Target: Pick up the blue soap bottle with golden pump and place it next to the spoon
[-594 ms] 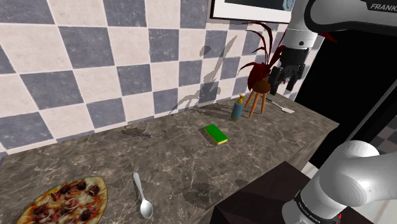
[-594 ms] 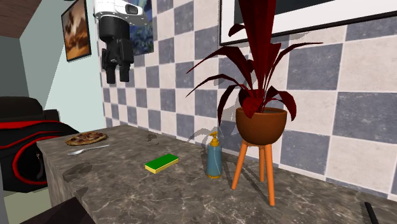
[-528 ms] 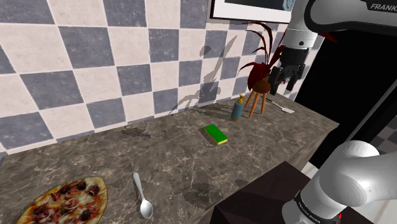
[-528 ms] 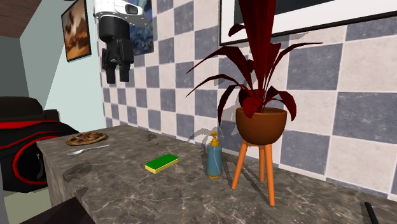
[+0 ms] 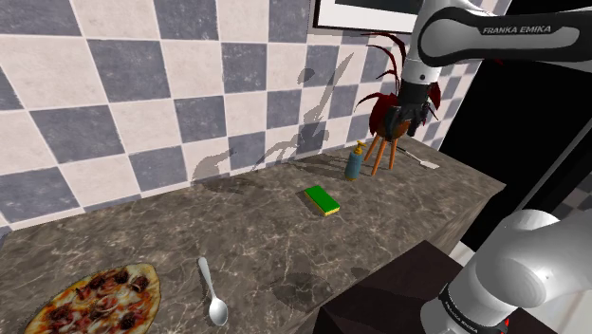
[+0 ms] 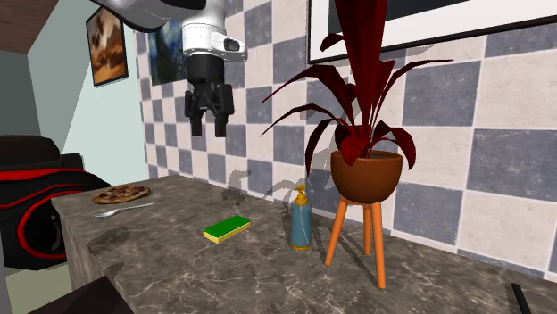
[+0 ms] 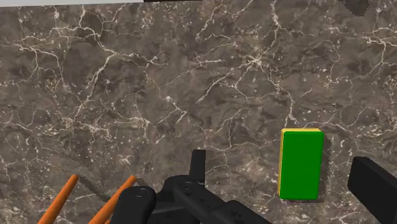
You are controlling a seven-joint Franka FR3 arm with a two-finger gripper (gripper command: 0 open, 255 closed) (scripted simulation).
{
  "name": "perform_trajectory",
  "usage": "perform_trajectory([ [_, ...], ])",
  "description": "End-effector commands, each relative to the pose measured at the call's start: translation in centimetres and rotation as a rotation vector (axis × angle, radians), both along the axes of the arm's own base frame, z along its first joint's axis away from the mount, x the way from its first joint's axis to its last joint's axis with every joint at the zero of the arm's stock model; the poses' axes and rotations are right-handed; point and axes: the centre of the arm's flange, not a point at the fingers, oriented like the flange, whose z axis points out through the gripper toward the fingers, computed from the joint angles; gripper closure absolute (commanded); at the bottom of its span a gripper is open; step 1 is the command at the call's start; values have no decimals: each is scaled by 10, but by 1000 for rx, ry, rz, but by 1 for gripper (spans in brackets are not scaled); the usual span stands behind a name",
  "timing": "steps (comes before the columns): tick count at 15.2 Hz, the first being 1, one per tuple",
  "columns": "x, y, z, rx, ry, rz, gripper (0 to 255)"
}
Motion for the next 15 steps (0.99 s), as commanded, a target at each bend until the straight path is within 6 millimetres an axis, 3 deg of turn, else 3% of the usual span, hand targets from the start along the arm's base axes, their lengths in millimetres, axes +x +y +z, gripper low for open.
perform_trajectory([
  [1, 18, -15, -9, 4, -6, 5, 0],
  [15, 153, -110, -91, 36, -32, 41, 0],
])
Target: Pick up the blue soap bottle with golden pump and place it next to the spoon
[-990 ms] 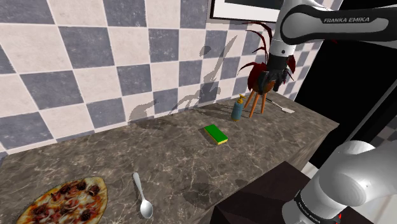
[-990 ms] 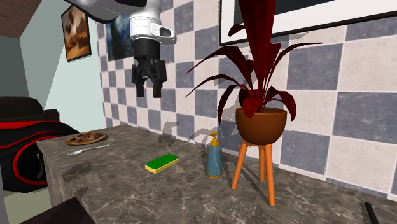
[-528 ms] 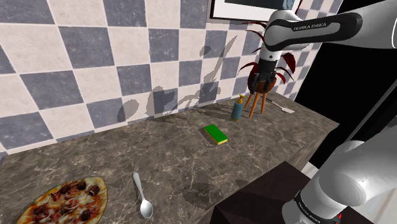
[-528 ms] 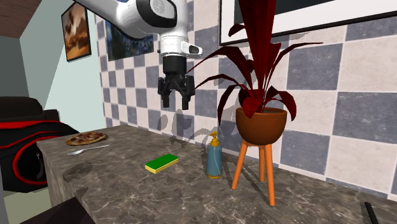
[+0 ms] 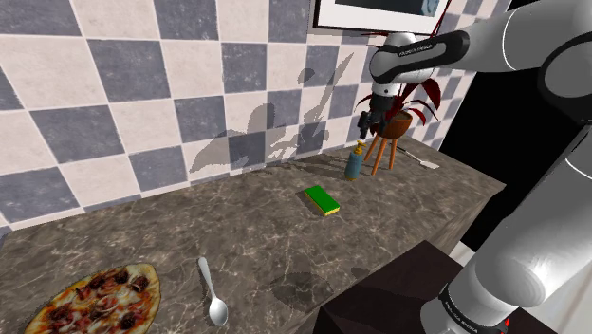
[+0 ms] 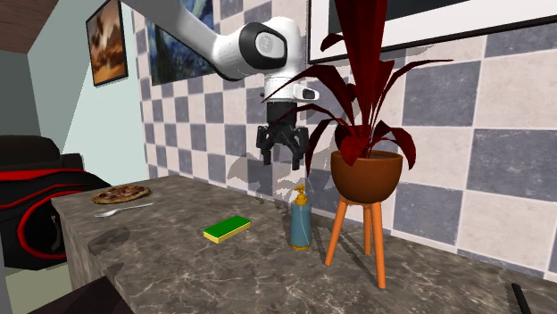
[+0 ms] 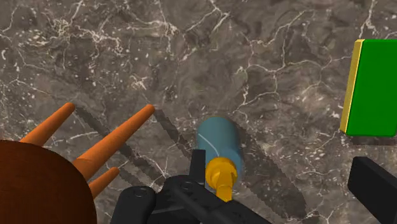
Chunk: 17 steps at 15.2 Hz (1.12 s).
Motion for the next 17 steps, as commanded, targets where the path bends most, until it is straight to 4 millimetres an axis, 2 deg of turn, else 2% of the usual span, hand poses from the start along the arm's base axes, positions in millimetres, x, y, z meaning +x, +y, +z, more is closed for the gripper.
perform_trajectory([
  [1, 19, -15, -13, 4, -4, 6, 0],
  [4, 46, -32, -29, 10, -9, 13, 0],
  [11, 46, -31, -66, 10, -9, 13, 0],
  [17, 46, -31, -69, 10, -9, 13, 0],
])
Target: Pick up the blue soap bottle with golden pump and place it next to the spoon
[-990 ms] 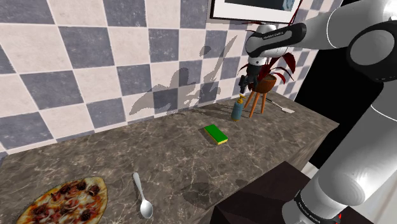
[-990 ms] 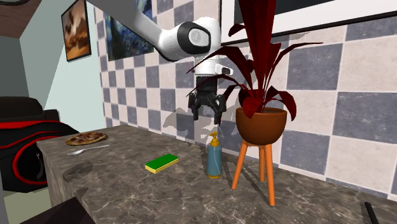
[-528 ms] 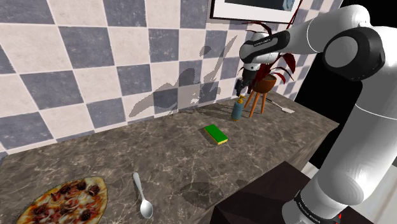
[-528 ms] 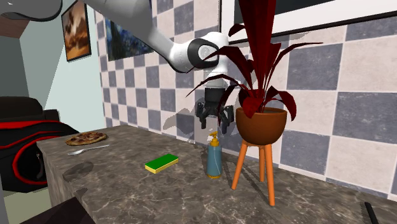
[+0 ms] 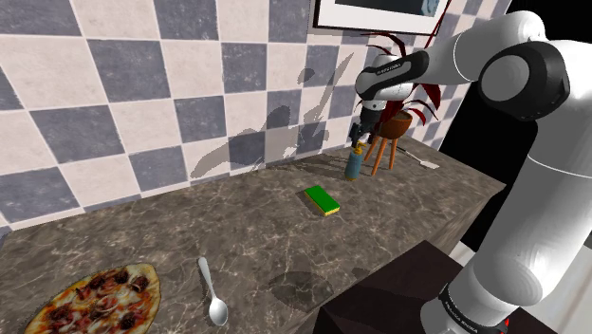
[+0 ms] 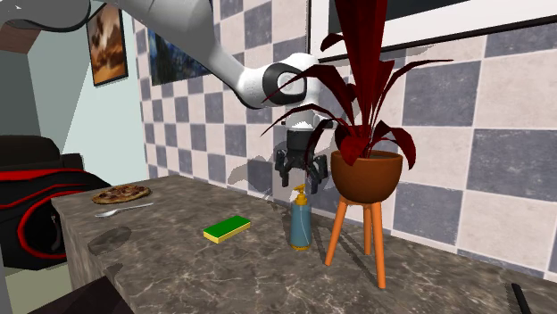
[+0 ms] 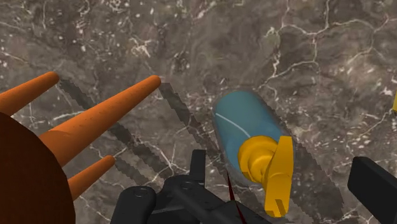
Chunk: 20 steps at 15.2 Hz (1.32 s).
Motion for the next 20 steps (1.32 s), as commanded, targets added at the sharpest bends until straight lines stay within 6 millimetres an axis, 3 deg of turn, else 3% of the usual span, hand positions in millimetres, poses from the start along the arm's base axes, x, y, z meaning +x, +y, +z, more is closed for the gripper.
perform_trajectory([
  [1, 0, 0, 0, 0, 0, 0, 0],
  [2, 0, 0, 0, 0, 0, 0, 0],
  [3, 0, 0, 0, 0, 0, 0, 255],
  [12, 0, 0, 0, 0, 0, 0, 255],
  [20, 0, 0, 42, 0, 0, 0, 255],
])
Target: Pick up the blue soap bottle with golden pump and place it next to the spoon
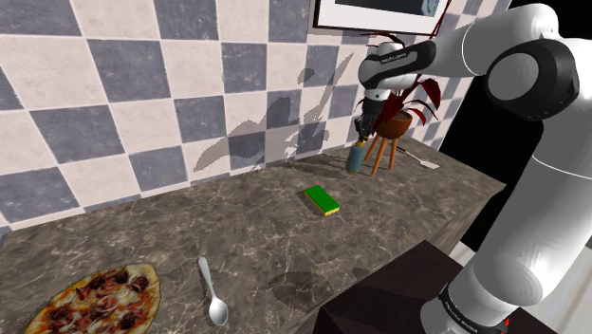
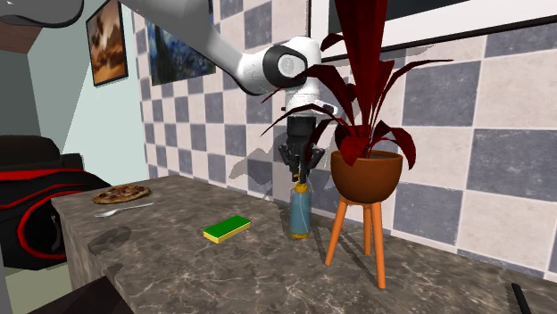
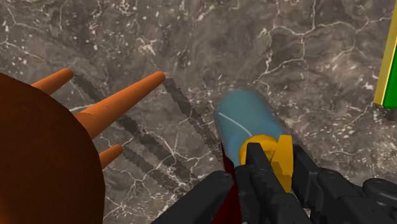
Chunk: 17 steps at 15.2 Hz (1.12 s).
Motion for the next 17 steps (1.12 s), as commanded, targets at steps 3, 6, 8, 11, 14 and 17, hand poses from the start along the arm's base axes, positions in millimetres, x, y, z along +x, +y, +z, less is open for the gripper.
perform_trajectory([
  [3, -1, 0, 22, 0, 0, 0, 255],
  [6, -1, 0, 38, 0, 0, 0, 255],
  [8, -1, 0, 48, 0, 0, 0, 255],
  [11, -1, 0, 64, 0, 0, 0, 255],
  [14, -1, 0, 80, 0, 0, 0, 255],
  [17, -1, 0, 96, 0, 0, 0, 255],
])
